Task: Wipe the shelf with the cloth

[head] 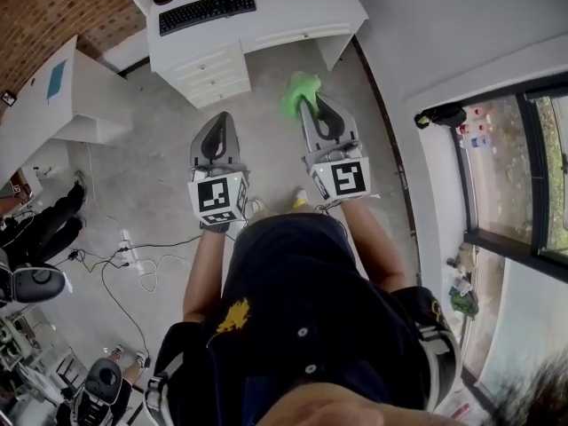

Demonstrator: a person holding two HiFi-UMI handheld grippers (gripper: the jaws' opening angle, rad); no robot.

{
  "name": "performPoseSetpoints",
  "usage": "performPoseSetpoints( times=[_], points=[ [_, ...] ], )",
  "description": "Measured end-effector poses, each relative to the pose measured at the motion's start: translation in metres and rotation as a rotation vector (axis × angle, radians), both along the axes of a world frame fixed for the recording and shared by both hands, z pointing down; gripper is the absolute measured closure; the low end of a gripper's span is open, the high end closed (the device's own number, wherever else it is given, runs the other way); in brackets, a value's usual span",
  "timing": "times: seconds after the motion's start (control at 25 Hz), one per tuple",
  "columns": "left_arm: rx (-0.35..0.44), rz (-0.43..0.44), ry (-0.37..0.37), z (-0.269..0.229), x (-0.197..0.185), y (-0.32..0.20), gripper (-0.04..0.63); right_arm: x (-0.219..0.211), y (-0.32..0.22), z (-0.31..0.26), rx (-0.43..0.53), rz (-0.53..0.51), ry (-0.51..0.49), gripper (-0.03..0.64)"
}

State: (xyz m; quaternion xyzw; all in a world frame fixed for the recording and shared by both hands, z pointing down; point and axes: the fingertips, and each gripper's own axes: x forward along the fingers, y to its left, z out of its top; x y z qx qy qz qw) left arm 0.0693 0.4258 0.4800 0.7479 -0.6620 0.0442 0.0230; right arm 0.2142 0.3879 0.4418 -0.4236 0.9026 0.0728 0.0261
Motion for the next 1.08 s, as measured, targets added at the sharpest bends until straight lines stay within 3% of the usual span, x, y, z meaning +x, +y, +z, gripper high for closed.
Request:
performPoseSetpoints(
  times=[0.24,0.64,1.08],
  points=[
    [0.021,0.027,-0.035,-0.009,0.022,-0.014,0.577,0.021,-0.015,-0.003,0.007,0.017,-0.007,0.560],
    [0.053,0.001,-0.050,-0.023,0.022,-0.022,0.577,0.013,-0.021,-0.010,0.029,-0.019,-0.041,0.560],
    [-0.003,-0.009,-0.002,0.004,0.021,-0.007,0.577,-0.003,-0.014,-0.006,0.028,-0.078,-0.019,0.560]
  ],
)
